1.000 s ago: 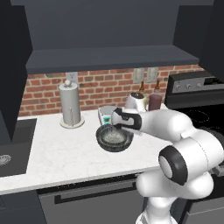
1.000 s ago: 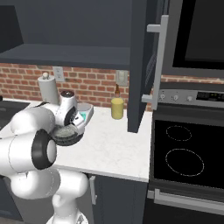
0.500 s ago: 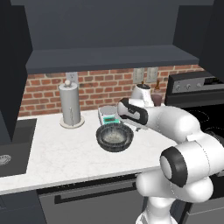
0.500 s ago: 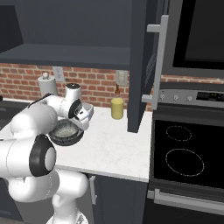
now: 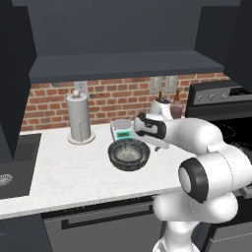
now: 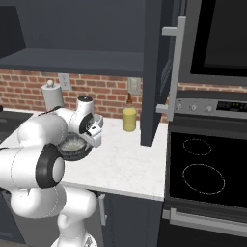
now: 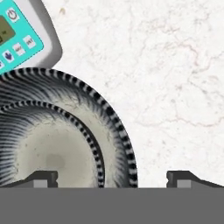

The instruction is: Pick up the bowls on the counter and stack them on top of one another in the open cabinet. Place the smaller bowl on top of the larger bowl.

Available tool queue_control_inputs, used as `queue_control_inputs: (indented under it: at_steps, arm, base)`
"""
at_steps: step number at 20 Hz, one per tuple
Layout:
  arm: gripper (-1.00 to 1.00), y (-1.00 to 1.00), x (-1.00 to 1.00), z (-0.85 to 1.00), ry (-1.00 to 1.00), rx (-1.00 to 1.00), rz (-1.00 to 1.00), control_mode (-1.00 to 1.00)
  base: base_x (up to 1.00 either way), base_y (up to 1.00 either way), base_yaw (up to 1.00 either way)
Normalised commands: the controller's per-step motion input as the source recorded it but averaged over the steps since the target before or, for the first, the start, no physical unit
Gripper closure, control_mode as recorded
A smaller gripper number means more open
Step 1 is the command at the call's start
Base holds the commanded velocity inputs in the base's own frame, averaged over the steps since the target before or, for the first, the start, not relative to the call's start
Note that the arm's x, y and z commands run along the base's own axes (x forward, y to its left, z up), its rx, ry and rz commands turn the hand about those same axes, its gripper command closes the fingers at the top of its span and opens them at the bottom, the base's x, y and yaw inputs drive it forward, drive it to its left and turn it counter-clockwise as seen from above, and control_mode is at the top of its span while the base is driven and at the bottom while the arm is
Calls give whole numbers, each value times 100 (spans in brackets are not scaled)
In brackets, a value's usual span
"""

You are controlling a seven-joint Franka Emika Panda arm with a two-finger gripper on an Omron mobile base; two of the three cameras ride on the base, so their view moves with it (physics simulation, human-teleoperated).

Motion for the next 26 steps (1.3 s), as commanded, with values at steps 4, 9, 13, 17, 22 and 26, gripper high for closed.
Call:
queue_control_inputs:
  at_steps: [4,9,13,17,22,26]
  arm:
    - [-100,0,0,-36,0,-1,3,-100]
    - [-100,6,0,-26,0,-3,3,-100]
    - [-100,8,0,-19,0,-2,2,-100]
    - [-100,16,0,-23,0,-4,1,-100]
    - [-100,0,0,-30,0,0,0,-100]
    - [-100,0,0,-29,0,0,0,-100]
  base:
    - [0,0,0]
    - [0,0,0]
    - [0,0,0]
    - [0,0,0]
    - [0,0,0]
    - [0,0,0]
